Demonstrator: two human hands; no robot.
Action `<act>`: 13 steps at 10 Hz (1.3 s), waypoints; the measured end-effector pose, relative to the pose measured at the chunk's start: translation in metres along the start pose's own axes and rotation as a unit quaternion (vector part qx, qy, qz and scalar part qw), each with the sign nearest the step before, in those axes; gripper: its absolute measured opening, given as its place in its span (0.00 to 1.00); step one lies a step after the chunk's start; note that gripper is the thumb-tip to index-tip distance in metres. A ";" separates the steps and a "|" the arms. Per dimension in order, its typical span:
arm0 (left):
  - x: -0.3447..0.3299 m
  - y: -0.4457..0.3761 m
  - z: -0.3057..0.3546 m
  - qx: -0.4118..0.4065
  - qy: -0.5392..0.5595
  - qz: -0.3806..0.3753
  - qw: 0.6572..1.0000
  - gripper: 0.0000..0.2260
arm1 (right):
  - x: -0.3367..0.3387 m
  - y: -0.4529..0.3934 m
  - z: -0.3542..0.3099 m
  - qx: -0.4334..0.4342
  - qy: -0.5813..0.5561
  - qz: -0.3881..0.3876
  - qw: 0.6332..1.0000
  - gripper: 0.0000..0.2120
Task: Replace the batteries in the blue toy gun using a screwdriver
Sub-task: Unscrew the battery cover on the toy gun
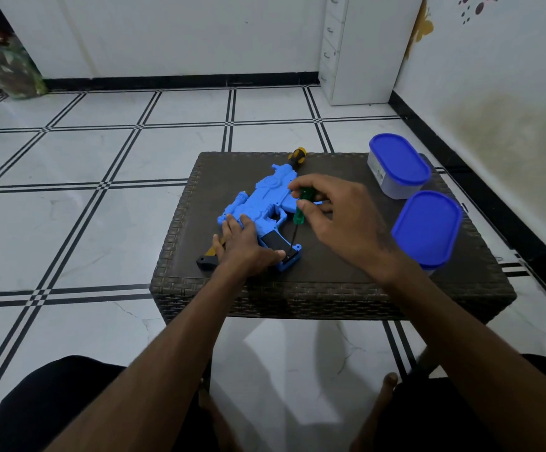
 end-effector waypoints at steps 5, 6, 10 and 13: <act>0.001 0.000 0.001 0.002 -0.001 -0.001 1.000 0.52 | -0.002 0.004 0.010 -0.011 0.000 -0.002 1.000 0.13; 0.001 0.000 0.001 0.000 -0.001 0.003 1.000 0.52 | -0.002 0.005 0.010 -0.004 0.001 -0.002 1.000 0.13; 0.000 0.001 0.001 -0.001 -0.002 0.001 1.000 0.52 | -0.005 0.005 0.010 0.013 0.026 0.003 1.000 0.13; 0.000 0.000 0.000 0.000 -0.004 0.000 1.000 0.52 | -0.004 0.006 0.010 0.018 0.030 0.009 0.999 0.13</act>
Point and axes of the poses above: each hand's wrist, its own y-axis away from the middle knuckle, its own x-axis out of the back of the hand, z = x × y, the point moved 5 cm from there along -y, towards the middle knuckle, and after that the axes turned 10 degrees about -x, right-handed, at the moved point
